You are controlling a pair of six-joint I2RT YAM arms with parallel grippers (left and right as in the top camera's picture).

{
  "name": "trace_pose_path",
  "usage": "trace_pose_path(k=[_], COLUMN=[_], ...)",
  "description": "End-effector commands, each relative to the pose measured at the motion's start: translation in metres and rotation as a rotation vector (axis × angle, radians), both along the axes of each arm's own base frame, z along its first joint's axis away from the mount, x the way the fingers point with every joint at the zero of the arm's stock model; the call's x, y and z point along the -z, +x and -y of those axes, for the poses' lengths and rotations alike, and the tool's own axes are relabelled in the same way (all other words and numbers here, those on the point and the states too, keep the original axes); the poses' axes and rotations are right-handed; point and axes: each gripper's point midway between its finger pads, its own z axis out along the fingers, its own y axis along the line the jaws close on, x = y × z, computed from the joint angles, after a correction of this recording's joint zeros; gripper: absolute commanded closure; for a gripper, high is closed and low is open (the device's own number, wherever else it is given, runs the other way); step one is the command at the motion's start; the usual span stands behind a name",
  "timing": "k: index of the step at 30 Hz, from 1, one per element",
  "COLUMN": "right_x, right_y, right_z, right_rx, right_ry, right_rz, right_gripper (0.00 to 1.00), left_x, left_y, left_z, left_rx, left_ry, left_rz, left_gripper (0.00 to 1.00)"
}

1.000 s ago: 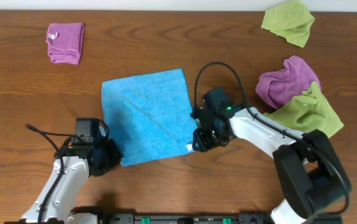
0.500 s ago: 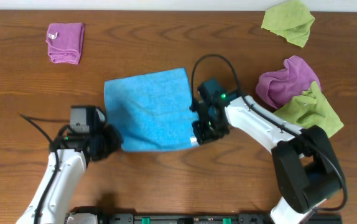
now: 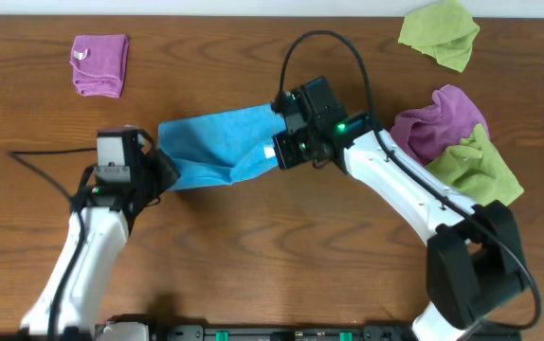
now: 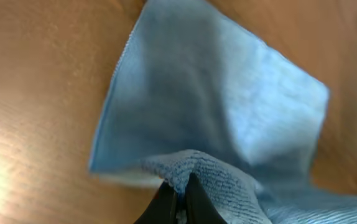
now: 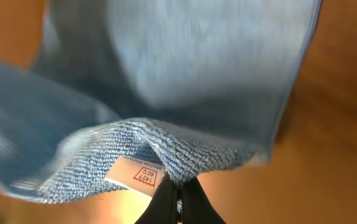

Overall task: Fold the cloth
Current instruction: 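Lift the near edge and fold it away over the far half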

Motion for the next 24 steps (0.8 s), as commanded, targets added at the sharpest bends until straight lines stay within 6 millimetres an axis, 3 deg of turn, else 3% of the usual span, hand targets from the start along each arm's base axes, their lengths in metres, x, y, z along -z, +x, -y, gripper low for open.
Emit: trace_pose_path(k=[1, 6, 11, 18, 21, 24], right_x=[0.011, 0.020, 0.026, 0.025, 0.023, 0.026], right_y=[0.021, 0.056, 0.090, 0.143, 0.147, 0.135], right_z=[0.000, -0.005, -0.019, -0.027, -0.025, -0.026], right_rx=[0.055, 0.089, 0.092, 0.121, 0.130, 0.112], right_ry=[0.029, 0.060, 0.079, 0.115, 0.121, 0.124], right_rz=[0.003, 0.022, 0.039, 0.088, 0.069, 0.012], right_gripper=[0.99, 0.99, 0.98, 0.99, 0.99, 0.99], left_x=[0.018, 0.025, 0.026, 0.024, 0.026, 0.033], left_y=[0.012, 0.046, 0.095, 0.160, 0.161, 0.146], left_z=[-0.006, -0.019, -0.036, -0.034, -0.034, -0.033], left_rx=[-0.036, -0.071, -0.074, -0.006, 0.006, 0.011], left_ry=[0.009, 0.000, -0.029, -0.067, -0.059, -0.062], left_rz=[-0.031, 0.008, 0.035, 0.072, 0.029, -0.039], left_gripper=[0.94, 0.94, 0.94, 0.94, 0.94, 0.94])
